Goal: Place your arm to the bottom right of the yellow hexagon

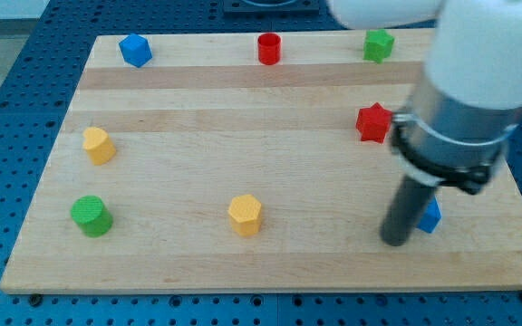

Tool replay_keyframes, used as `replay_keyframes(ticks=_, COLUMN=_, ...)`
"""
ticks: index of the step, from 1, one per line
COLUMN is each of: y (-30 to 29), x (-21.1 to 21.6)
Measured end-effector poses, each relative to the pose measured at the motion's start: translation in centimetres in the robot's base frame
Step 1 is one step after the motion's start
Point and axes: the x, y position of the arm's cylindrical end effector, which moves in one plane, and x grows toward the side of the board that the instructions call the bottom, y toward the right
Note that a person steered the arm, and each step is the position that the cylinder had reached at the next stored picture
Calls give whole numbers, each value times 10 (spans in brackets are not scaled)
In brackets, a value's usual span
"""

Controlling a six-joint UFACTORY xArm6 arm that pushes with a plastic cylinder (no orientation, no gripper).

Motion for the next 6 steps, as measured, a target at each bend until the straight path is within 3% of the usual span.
replay_keyframes(ticks=1, y=-46, x=0)
replay_keyframes(ticks=5, y=-62, x=15)
replay_keyframes(ticks=6, y=-121, x=32)
